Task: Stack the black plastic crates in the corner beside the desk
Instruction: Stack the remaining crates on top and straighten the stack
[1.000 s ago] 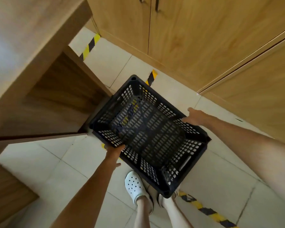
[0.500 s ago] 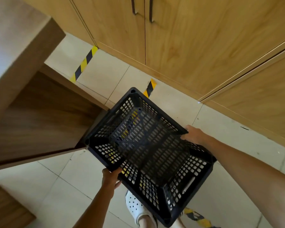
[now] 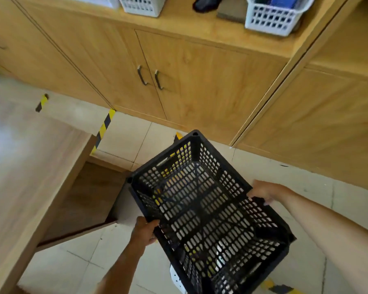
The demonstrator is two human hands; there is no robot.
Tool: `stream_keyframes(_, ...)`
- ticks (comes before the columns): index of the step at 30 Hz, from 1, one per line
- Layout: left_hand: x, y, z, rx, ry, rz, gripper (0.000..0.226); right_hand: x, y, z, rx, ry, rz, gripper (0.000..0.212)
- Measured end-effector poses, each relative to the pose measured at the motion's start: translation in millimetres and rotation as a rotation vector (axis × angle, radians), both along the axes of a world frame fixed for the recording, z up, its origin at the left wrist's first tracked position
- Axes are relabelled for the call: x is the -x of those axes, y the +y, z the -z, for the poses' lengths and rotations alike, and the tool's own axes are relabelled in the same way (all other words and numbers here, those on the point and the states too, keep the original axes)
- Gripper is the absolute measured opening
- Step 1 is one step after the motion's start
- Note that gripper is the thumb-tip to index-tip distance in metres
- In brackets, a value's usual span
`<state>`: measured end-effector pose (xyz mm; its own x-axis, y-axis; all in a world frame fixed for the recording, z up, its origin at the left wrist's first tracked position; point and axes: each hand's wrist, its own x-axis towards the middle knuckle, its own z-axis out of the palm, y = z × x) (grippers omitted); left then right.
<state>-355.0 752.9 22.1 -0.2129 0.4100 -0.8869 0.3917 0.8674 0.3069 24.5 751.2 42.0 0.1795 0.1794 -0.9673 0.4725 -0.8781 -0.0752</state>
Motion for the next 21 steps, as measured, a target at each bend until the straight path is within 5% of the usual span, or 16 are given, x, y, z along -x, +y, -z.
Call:
stream_keyframes(3,-15.2,19.0,-29.8,-0.028,0.024,0.128,0.022,-25.3,-21.0,-34.9,0.015,0.045,0.095,0.046)
stream_keyframes(7,-25.0,35.3,-46.4,-0.081,0.025,0.302,0.026,-45.7,-58.3,-83.6,-0.015,-0.006,0.099,0.042)
stream_keyframes(17,-74.4,48.7,-209.7,-0.228,0.162,0.649,0.029,-44.1,-151.2,-217.4,-0.088,-0.115,0.104,0.062)
stream_keyframes(21,-94.8,42.8,-267.8,-0.381,0.287,0.946,0.025,-23.6,-181.2,-252.2,-0.114,-0.233,0.072,0.05)
